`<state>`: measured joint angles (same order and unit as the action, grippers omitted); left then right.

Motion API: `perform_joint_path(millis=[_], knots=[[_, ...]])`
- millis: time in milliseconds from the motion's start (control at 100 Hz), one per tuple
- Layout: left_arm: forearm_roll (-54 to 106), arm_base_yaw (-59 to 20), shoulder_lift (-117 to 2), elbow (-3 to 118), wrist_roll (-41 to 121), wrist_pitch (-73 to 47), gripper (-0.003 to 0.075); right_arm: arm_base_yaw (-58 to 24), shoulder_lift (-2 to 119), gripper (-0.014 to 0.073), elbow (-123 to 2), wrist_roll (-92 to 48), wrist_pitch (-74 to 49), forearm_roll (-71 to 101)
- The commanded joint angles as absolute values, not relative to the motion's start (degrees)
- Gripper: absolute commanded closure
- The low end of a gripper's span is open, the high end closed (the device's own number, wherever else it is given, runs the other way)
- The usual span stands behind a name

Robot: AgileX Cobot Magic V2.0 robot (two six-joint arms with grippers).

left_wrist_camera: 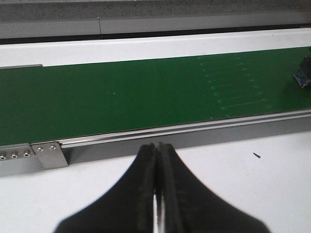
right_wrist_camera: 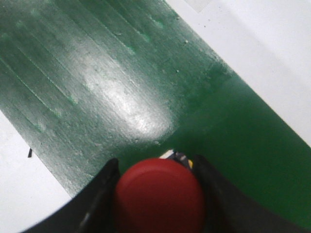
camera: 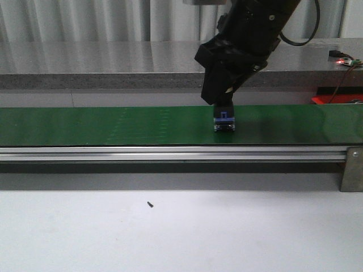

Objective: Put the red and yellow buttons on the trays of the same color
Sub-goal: 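Grasp the red button with the right gripper and lift it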

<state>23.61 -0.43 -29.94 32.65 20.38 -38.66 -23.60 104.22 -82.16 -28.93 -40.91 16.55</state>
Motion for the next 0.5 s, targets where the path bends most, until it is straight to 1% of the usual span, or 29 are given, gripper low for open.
perform_joint_path(millis=[0, 230, 370, 490], knots=[[25.4, -0.9, -30.1, 34.3, 20.5, -35.1, 0.0740, -23.5, 101.4, 0.0415, -84.0, -29.5, -38.3, 17.7], [25.4, -0.9, -30.1, 34.3, 20.5, -35.1, 0.0740, -21.8, 99.1, 0.0415, -84.0, -29.5, -36.7, 17.7], [25.4, -0.9, -30.1, 34.3, 20.5, -35.1, 0.0740, -17.2, 97.1, 0.0415, -84.0, -29.5, -36.5, 17.7], [25.4, -0.9, -30.1, 34.3, 20.5, -35.1, 0.0740, -11.3, 96.3, 0.0415, -84.0, -29.5, -36.8, 17.7]])
